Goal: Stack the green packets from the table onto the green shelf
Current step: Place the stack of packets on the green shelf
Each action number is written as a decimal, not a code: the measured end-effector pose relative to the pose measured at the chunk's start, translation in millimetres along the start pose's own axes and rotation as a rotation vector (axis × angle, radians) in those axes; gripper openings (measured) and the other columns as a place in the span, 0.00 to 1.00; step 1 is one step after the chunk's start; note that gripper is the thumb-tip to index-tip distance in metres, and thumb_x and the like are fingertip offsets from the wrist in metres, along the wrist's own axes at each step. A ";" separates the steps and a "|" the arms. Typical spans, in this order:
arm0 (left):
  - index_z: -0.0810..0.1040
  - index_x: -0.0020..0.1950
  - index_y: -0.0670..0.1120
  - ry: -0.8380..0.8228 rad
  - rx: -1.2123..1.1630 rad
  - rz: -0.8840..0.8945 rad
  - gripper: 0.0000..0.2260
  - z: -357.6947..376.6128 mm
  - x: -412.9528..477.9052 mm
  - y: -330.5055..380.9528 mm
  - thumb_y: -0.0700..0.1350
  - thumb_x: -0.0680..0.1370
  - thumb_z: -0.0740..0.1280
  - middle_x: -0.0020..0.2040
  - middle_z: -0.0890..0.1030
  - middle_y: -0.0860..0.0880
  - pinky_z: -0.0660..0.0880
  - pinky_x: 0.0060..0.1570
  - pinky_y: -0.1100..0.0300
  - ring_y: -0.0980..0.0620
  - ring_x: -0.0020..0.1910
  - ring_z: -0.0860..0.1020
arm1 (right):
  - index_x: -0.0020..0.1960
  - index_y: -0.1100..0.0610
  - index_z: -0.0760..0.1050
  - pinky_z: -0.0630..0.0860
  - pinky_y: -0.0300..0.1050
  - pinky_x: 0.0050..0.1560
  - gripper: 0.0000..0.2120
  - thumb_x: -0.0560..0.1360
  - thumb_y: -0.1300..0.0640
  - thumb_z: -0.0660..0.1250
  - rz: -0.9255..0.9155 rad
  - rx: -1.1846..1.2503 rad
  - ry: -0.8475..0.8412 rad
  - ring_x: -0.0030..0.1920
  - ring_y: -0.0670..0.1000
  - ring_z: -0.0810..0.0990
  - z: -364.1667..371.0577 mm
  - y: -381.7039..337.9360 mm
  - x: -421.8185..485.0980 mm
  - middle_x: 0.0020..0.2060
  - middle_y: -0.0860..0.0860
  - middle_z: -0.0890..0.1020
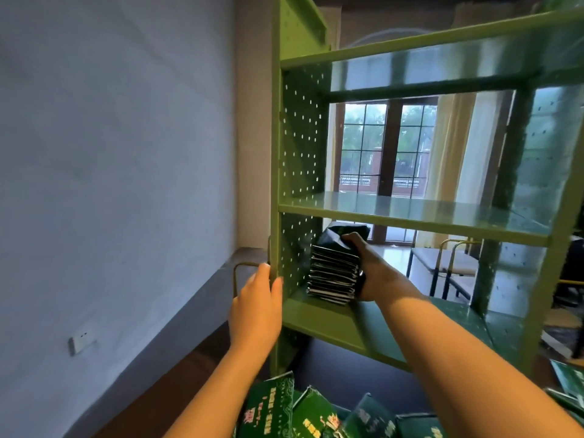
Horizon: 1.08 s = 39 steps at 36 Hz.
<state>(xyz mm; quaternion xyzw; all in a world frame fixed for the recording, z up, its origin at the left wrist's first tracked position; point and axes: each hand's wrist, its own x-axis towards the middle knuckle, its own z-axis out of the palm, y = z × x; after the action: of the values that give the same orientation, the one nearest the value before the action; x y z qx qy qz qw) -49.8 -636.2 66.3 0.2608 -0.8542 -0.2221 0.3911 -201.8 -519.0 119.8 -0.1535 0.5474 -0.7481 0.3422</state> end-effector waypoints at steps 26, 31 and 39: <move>0.69 0.64 0.47 -0.009 0.042 0.036 0.15 1.3 -1.1 -3.8 0.53 0.84 0.53 0.54 0.77 0.51 0.67 0.41 0.59 0.49 0.51 0.78 | 0.47 0.57 0.75 0.76 0.42 0.37 0.14 0.76 0.45 0.63 -0.036 -0.179 0.079 0.35 0.55 0.78 9.5 -11.0 23.5 0.35 0.55 0.78; 0.70 0.62 0.47 -0.001 0.026 0.026 0.14 2.7 -0.4 -4.3 0.53 0.83 0.54 0.52 0.78 0.49 0.66 0.40 0.59 0.49 0.47 0.77 | 0.56 0.60 0.75 0.75 0.48 0.38 0.19 0.79 0.44 0.60 -0.079 -0.169 0.117 0.40 0.55 0.79 9.7 -11.9 15.5 0.37 0.56 0.81; 0.70 0.63 0.46 -0.022 0.020 -0.011 0.14 -1.1 -1.3 -1.5 0.53 0.83 0.55 0.56 0.79 0.49 0.67 0.42 0.58 0.47 0.51 0.78 | 0.39 0.58 0.68 0.63 0.31 0.14 0.20 0.81 0.44 0.55 -0.110 -0.357 0.202 0.29 0.51 0.71 25.6 -19.1 -20.8 0.30 0.54 0.71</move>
<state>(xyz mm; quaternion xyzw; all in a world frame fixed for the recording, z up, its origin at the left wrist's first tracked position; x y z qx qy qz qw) -47.9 -636.7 65.3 0.2670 -0.8592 -0.2184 0.3780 -178.0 -519.9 149.6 -0.1655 0.6934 -0.6686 0.2115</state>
